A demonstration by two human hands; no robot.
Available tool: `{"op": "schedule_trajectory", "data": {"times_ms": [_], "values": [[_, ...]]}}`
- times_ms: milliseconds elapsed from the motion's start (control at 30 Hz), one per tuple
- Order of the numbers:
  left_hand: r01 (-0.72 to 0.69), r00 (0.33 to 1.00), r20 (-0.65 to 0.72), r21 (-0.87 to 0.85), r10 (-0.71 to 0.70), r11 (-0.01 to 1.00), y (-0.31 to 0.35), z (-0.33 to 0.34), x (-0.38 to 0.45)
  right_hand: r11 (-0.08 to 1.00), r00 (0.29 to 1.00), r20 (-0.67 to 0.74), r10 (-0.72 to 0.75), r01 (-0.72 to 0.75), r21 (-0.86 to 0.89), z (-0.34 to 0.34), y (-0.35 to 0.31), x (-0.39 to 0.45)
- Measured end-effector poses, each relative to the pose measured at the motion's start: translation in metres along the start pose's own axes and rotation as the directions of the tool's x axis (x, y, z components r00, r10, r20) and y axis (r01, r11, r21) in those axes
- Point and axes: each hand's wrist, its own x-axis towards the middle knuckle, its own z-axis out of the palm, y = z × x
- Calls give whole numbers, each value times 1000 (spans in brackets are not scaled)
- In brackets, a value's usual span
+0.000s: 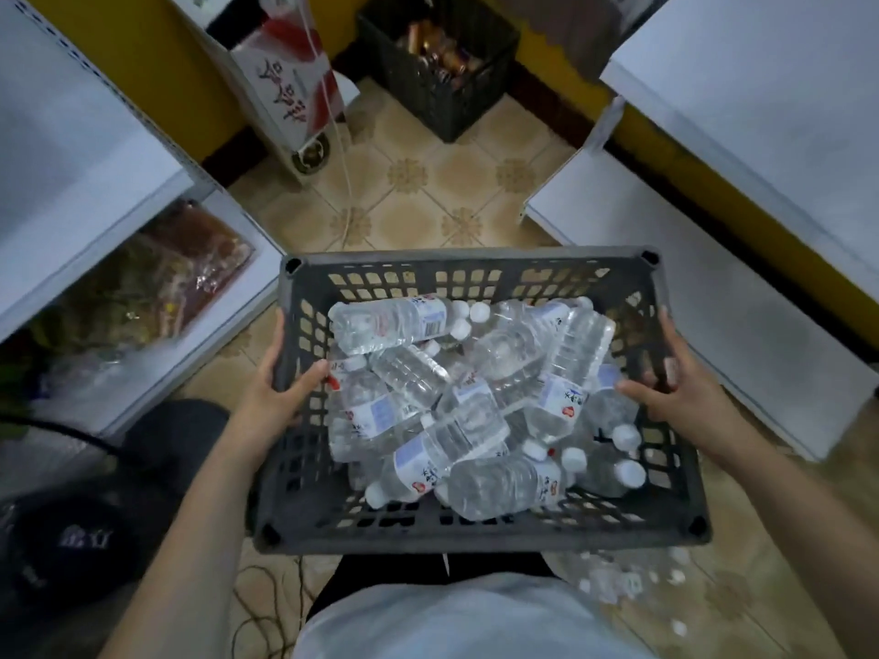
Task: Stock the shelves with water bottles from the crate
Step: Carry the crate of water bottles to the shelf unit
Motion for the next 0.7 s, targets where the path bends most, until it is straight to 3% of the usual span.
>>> {"op": "schedule_trajectory", "data": {"times_ms": [200,367,700], "values": [[-6,999,35,-8,6,1000,43,-24,134,996,997,-27,69,-71,-60,17,-65,116],[60,998,10,-53,-59,997,43,-31,254,992,995,3,96,-95,-81,46,-97,243],[63,964,-245,-157,-101,986,-47,38,458,971,971,225,-75,122,-204,118,-66,553]]}}
